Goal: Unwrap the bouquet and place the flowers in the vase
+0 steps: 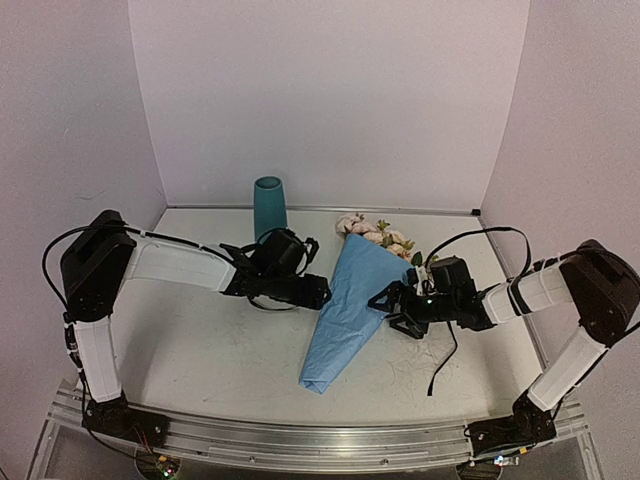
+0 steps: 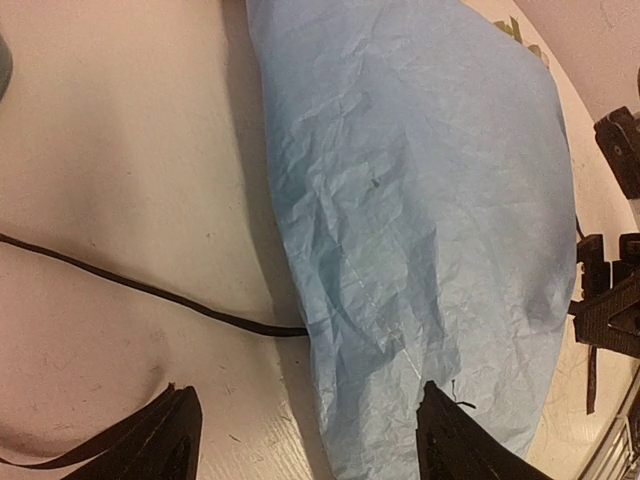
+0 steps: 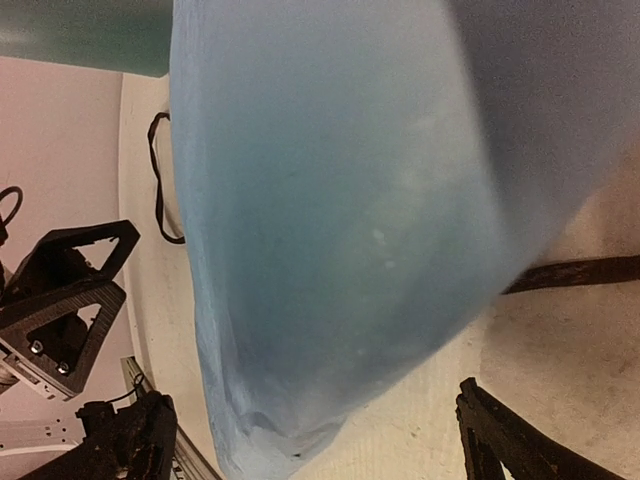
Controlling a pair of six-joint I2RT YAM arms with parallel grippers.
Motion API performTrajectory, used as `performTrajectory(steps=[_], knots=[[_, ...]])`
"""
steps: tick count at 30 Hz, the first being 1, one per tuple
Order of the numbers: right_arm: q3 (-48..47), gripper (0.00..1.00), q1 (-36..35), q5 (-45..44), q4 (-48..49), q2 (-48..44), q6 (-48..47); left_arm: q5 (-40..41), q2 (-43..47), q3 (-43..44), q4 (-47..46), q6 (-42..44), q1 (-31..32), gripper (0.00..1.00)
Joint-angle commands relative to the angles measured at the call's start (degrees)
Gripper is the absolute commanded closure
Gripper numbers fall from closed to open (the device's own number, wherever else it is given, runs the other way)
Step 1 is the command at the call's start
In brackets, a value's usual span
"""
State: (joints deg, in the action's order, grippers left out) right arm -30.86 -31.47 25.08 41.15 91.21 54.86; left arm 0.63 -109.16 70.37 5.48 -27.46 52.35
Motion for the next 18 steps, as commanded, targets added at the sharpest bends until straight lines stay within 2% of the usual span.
performTrajectory(steps=[1,14,16,18], knots=[[-4.6,0.02,-2.4,3.7,6.1,0.0,2.7,-5.0,-2.9,0.8,-1.8,-0.8,0.0,0.27],[-9.2,0.02,-6.8,2.6,1.7,-11.9,-2.4,-11.3,-6.7,2.3,-3.8,-0.1,0.1,0.31],[-9.6,0.02,-6.8,0.2,-1.8,-12.9,-3.6,-11.5,-6.7,2.3,-3.9,-0.3,0.2,0.31],[-10.8,0.02,-6.8,-6.1,-10.3,-14.5,-5.7,-11.6,-6.5,2.2,-4.0,-0.4,0.2,0.31]])
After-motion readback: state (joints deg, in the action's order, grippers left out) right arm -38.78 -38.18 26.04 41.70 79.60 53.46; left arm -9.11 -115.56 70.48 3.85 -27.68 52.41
